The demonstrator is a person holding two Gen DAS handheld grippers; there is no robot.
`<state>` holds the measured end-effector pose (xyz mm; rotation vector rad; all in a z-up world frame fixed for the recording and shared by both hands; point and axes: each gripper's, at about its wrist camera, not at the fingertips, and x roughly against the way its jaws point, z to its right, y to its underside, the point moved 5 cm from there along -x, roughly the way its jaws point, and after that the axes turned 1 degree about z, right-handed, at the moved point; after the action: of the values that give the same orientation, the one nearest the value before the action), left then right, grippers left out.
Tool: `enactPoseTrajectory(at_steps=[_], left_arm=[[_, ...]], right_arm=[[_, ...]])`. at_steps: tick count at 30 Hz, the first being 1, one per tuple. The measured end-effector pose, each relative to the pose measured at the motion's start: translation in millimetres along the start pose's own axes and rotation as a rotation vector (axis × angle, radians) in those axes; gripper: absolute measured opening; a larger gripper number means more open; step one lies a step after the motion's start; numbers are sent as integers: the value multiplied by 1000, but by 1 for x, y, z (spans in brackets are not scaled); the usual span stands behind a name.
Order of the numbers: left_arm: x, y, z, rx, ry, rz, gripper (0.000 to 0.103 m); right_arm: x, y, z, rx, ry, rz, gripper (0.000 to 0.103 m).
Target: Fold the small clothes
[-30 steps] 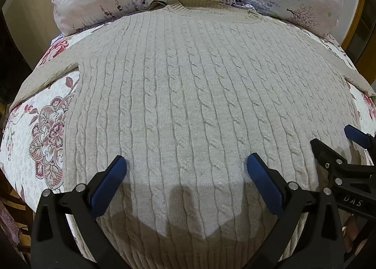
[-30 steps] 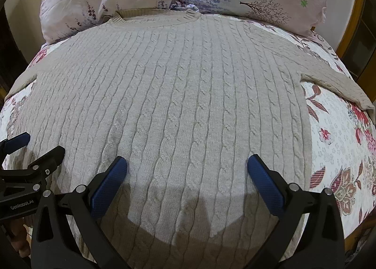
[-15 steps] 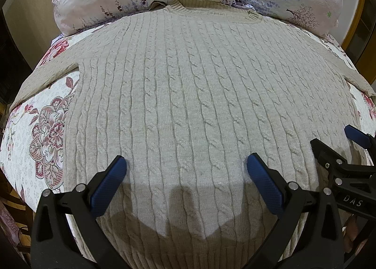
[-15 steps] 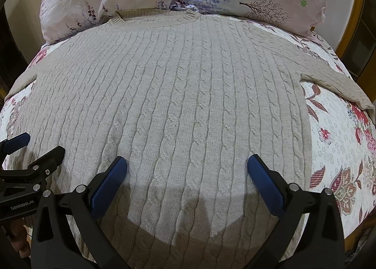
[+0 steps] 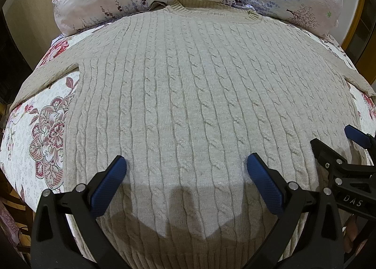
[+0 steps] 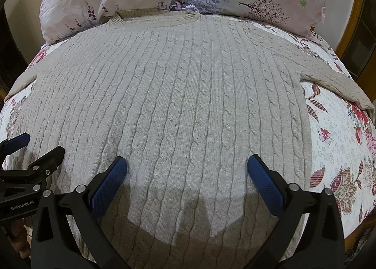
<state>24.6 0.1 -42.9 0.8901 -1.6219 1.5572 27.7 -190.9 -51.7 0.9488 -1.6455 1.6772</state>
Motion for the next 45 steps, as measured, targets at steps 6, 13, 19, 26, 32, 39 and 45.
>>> enactPoseTrajectory(at_steps=[6,13,19,26,32,39,45], left_arm=[[0,0,0,0,0,1,101],[0,0,0,0,0,2,101],[0,0,0,0,0,2,101],[-1,-2,1,1,4,-12,101],[-1,-14,-9,28,68,-51,101],[6,-38,-67,279,123,0,101],[4,-50,-126,423,56,10,101]], right_arm=[[0,0,0,0,0,0,102],[0,0,0,0,0,1,102],[1,0,2,3,-2,5,102],[3,1,1,25,-24,40,102],[13,-31,65,-122,-109,57,102],[19,-66,298,-750,1,193,83],[-5,-38,440,-1156,84,182,68]])
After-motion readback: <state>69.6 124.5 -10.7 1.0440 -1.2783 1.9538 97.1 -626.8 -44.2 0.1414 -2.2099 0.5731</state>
